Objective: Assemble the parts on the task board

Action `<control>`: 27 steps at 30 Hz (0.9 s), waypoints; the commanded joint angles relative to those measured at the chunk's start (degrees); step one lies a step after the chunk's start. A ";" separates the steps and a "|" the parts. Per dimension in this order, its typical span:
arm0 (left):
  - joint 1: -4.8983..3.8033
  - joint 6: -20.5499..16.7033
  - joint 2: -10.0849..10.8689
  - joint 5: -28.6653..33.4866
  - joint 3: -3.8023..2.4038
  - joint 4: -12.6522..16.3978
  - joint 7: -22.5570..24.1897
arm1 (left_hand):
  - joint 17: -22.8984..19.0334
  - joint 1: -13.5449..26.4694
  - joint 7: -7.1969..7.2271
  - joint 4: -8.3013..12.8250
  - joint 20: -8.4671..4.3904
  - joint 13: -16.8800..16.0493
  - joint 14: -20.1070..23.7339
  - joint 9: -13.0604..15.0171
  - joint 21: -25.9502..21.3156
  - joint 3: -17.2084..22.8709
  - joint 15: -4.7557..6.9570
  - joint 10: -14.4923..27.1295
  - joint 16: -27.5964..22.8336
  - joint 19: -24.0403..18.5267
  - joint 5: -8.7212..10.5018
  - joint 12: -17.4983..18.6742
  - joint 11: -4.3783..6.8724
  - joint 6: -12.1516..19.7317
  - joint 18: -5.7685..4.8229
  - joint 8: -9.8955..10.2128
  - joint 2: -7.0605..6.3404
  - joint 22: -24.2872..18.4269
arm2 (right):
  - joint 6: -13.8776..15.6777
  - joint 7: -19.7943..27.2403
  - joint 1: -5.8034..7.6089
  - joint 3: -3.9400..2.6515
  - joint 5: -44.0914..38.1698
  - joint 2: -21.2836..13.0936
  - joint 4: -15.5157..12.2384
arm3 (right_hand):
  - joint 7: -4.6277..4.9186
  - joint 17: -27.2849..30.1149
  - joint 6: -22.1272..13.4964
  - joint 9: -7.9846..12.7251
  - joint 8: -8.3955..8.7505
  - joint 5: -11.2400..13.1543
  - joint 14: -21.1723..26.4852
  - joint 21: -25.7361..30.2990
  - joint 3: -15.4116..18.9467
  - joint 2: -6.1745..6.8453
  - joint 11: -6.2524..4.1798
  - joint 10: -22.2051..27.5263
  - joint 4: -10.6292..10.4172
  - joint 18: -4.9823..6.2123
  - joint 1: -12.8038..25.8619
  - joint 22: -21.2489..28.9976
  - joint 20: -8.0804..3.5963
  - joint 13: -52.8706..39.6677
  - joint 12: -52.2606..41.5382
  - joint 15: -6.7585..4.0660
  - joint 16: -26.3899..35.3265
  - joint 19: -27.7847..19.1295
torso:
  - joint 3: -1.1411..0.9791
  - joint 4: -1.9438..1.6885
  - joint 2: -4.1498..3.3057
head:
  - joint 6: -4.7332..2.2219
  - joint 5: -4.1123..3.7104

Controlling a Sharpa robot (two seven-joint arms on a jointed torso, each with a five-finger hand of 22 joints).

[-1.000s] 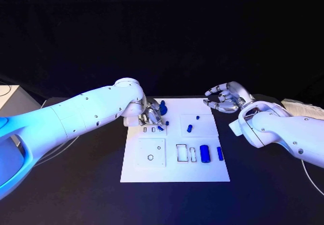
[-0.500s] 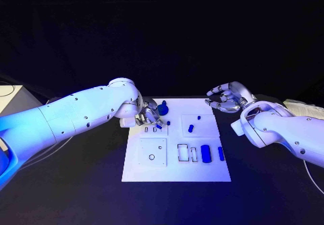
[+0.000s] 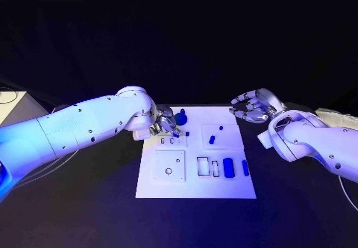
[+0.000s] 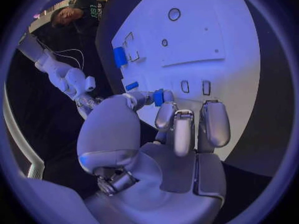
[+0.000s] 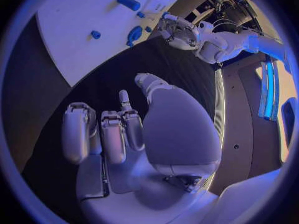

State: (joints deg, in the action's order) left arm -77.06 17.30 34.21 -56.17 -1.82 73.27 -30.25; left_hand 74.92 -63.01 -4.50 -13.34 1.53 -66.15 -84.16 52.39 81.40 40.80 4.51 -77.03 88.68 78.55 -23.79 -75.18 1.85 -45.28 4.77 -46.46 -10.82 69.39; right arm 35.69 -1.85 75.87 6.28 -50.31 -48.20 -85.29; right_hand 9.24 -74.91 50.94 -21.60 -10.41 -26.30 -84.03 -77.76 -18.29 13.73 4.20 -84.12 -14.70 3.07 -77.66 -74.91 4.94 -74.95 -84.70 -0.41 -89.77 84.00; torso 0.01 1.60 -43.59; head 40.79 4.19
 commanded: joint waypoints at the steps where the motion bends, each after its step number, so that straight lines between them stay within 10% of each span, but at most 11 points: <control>1: 0.23 -4.11 0.22 -1.30 0.15 0.26 0.57 | 13.04 0.35 2.28 10.31 -0.02 -0.18 -5.17 3.54 0.42 9.81 0.44 -0.72 0.12 0.53 -0.35 -0.42 0.02 -2.79 -0.56 -0.28 0.28 0.26 | -0.44 0.01 -0.02 -0.01 -0.53 -0.09 -0.02 | 0.00 -14.21 0.07 -0.09 -0.23 -0.21 -5.74 0.29 -0.27 0.30 0.11 -0.65 0.07 0.14 0.09 -2.61 0.34 -10.42 -0.25 0.16 0.24 1.89 | -0.07 -0.16 0.03 | 0.37 0.24; 12: 2.19 -7.89 0.76 -2.97 0.50 0.53 0.53 | 13.09 0.92 2.50 10.38 -0.18 -0.21 -5.21 3.84 0.58 9.83 0.60 -1.17 0.15 0.78 -0.38 -0.51 0.21 -3.45 -0.62 -0.27 0.38 0.59 | -0.21 0.16 -0.02 -0.02 -0.74 -0.13 0.04 | 0.00 -14.21 0.07 -0.09 -0.23 -0.21 -5.74 0.29 -0.27 0.30 0.11 -0.65 0.07 0.14 0.09 -2.61 0.34 -10.42 -0.25 0.16 0.24 1.89 | -0.38 -0.44 0.29 | 0.77 0.36; 27: 3.63 -8.47 0.72 -4.01 0.63 0.49 0.38 | 13.04 1.14 2.61 10.38 -0.24 0.29 -5.20 3.96 0.60 9.80 0.66 -1.09 0.12 0.83 -0.39 -0.23 0.30 -3.70 -0.63 -0.27 0.43 0.64 | -0.18 0.18 -0.02 -0.02 -0.97 -0.15 -0.10 | -0.01 -14.13 0.03 -0.09 -0.24 -0.26 -5.72 0.36 -0.32 0.36 0.10 -0.60 -0.02 0.16 0.16 -2.54 0.33 -10.36 -0.20 0.15 0.29 1.88 | -0.27 -0.38 0.15 | 1.11 0.35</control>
State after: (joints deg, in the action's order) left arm -73.48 9.48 35.04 -59.32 -1.20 73.74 -30.28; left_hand 74.92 -61.61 -4.38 -10.02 1.45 -65.91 -83.96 56.02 81.82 43.80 4.71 -77.85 88.67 79.04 -23.97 -75.39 2.22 -46.14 4.78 -46.38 -11.06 70.02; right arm 35.71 -1.88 75.87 6.28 -50.63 -48.35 -85.33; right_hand 9.24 -74.91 50.94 -21.59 -10.41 -26.30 -84.03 -77.76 -18.29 13.73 4.20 -84.12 -14.70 3.07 -77.67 -74.94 4.94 -74.93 -84.70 -0.41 -89.77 84.00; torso -0.27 1.21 -43.42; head 41.80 4.53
